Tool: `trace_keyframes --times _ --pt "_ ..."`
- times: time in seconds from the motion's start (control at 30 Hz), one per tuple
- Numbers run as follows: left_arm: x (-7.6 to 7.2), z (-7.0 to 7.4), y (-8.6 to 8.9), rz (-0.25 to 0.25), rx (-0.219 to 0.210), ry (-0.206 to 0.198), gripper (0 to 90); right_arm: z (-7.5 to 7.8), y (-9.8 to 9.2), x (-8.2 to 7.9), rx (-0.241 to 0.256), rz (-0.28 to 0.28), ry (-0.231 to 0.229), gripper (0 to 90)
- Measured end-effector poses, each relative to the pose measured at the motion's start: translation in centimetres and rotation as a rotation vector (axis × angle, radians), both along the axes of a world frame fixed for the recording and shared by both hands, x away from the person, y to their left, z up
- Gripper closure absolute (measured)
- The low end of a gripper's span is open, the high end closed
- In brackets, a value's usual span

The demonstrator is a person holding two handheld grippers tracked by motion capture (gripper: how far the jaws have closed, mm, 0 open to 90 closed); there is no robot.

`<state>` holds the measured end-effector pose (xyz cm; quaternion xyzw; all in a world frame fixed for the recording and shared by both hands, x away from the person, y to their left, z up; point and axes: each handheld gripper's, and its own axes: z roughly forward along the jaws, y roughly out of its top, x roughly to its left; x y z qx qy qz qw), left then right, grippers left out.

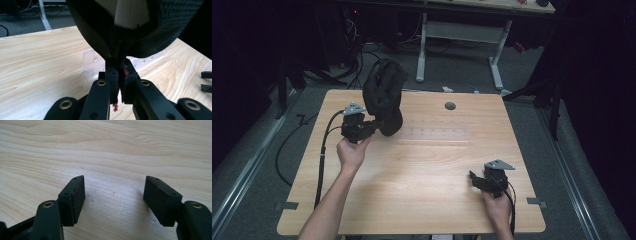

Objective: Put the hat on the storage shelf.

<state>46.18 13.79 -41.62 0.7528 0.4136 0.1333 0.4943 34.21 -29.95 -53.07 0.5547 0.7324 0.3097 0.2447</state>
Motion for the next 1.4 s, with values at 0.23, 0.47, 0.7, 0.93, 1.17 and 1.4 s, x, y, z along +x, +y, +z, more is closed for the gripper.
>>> trace_keyframes --times 0.23,0.47,0.7,0.93,1.17,1.4 --pt "0.1 -0.4 -0.6 -0.001 0.010 0.002 86.1 0.0 0.0 0.0 0.000 0.000 0.000 33.9" --pt "0.2 -1.3 -1.4 -0.006 0.048 0.015 86.0 0.0 0.0 0.0 0.000 -0.001 0.001 33.8" --pt "0.3 -2.1 -1.3 -0.010 0.025 0.031 85.7 0.0 0.0 0.0 -0.001 -0.001 0.000 33.7" --pt "0.2 -2.3 -1.2 -0.014 0.008 0.039 84.1 0.0 0.0 0.0 -0.001 -0.001 0.000 33.6" --pt "-0.1 -2.3 -1.5 -0.028 0.039 0.041 73.8 0.0 0.0 0.0 -0.002 0.000 0.000 33.5" --pt "-0.3 -2.1 -1.4 -0.025 0.033 0.053 57.4 0.0 0.0 0.0 -0.003 0.001 0.000 33.6"
